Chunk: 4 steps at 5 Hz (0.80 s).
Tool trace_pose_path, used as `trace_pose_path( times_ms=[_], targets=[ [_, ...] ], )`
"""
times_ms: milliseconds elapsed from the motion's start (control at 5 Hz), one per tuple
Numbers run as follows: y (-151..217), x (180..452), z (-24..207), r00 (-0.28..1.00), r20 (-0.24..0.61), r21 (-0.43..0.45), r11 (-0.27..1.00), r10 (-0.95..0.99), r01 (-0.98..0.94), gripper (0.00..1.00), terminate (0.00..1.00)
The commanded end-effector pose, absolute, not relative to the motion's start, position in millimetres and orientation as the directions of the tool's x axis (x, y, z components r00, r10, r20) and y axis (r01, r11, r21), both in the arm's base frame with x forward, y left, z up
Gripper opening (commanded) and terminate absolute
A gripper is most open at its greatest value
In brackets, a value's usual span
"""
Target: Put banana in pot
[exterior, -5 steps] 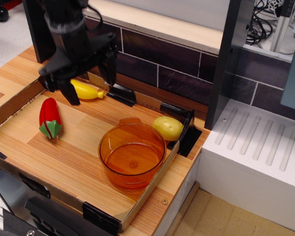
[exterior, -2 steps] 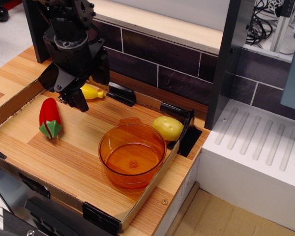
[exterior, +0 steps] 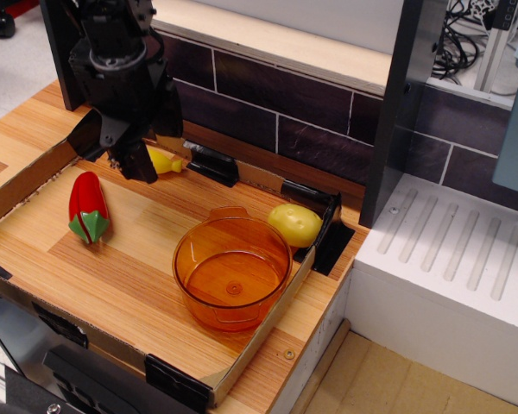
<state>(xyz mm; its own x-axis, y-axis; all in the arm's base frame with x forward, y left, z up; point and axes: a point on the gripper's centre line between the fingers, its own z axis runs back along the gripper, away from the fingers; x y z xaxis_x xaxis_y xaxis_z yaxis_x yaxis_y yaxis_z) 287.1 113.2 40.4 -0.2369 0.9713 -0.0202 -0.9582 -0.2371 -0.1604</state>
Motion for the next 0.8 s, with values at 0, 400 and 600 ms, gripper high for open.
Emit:
trace_pose_path(
  times_ms=[0,400,600],
  targets=[
    [122.9,292.2,49.3,-0.363,-0.058,-0.127,-0.368,0.93,-0.921,1.0,0.0],
    [127.6,293.2,34.1,-0.412,-0.032,-0.102,-0.413,0.911,-0.905,1.0,0.0],
    [131.7,299.0,27.0,-0.428,-0.02,-0.098,-0.428,0.904,-0.898,1.0,0.0]
  ],
)
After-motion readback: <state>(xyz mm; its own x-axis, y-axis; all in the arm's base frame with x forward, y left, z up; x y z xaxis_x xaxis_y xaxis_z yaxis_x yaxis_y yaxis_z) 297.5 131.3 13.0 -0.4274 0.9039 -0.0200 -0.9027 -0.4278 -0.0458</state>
